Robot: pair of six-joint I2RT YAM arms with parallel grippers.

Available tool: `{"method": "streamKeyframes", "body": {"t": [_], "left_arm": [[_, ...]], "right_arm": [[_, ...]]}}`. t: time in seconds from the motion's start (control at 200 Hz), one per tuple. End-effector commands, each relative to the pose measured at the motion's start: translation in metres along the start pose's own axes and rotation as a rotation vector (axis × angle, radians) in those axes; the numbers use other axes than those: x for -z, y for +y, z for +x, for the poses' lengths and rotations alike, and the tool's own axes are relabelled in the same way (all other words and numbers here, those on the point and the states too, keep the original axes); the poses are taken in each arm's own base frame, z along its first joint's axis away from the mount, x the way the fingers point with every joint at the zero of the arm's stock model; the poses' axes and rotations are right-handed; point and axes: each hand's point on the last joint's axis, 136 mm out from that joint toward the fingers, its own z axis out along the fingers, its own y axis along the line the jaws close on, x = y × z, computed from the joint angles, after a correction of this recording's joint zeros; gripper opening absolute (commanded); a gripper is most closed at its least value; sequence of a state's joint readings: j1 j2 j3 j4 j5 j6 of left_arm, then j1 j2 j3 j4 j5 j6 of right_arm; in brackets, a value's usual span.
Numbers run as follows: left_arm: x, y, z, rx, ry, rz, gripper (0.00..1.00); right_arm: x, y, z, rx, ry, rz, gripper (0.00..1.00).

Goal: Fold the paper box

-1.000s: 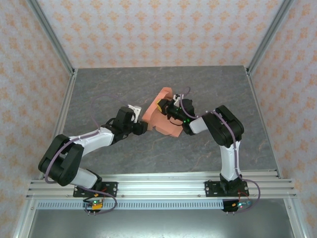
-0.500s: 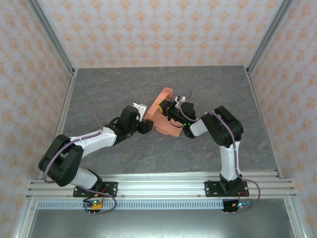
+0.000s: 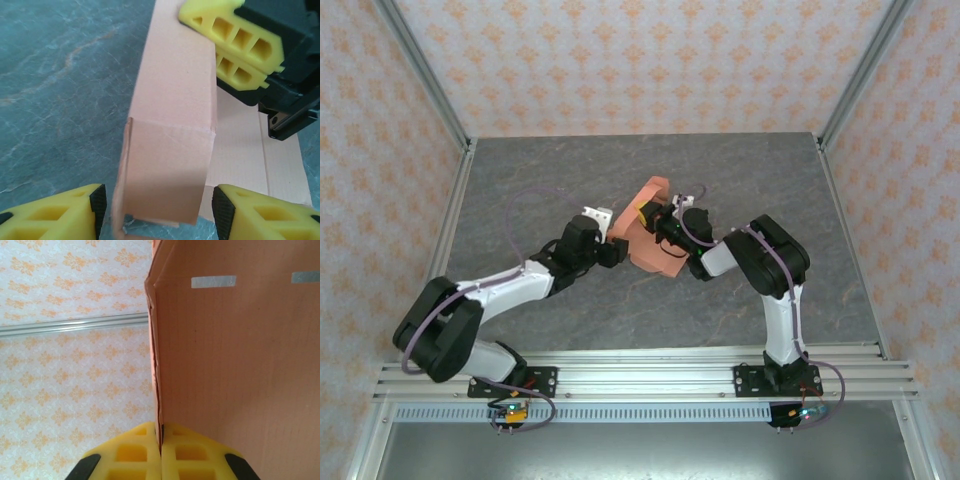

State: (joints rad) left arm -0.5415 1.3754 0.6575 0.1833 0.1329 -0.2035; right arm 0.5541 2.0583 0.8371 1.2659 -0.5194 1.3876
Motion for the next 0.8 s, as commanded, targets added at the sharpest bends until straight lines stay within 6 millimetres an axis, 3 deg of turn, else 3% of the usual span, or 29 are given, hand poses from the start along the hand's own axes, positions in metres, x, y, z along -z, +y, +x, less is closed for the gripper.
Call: {"method": "streamKeyframes", "body": {"t": [0.0, 0.16, 0.275, 0.38, 0.796], "left_arm": [[0.029, 0.019, -0.011, 0.014, -0.095, -0.075, 0.64], [0.052, 0.058, 0.004, 0.111, -0.189, -0.145, 0.73], [0.047, 0.062, 0.022, 0.066, -0.177, -0.148, 0.75], [0.033, 0.05, 0.03, 0.014, -0.106, -0.08, 0.74], [-0.011, 0.0, 0.017, -0.147, -0.032, 0.063, 0.66]], "right_arm": [[0.0, -0.002, 0.002, 0.011, -0.001, -0.023, 0.06], [-0.005, -0.007, 0.008, 0.009, 0.042, -0.013, 0.06], [-0.007, -0.008, 0.01, 0.01, 0.06, -0.009, 0.06], [-0.008, -0.008, 0.011, 0.011, 0.068, -0.007, 0.06], [-0.002, -0.012, 0.01, -0.009, 0.053, -0.008, 0.05]]}}
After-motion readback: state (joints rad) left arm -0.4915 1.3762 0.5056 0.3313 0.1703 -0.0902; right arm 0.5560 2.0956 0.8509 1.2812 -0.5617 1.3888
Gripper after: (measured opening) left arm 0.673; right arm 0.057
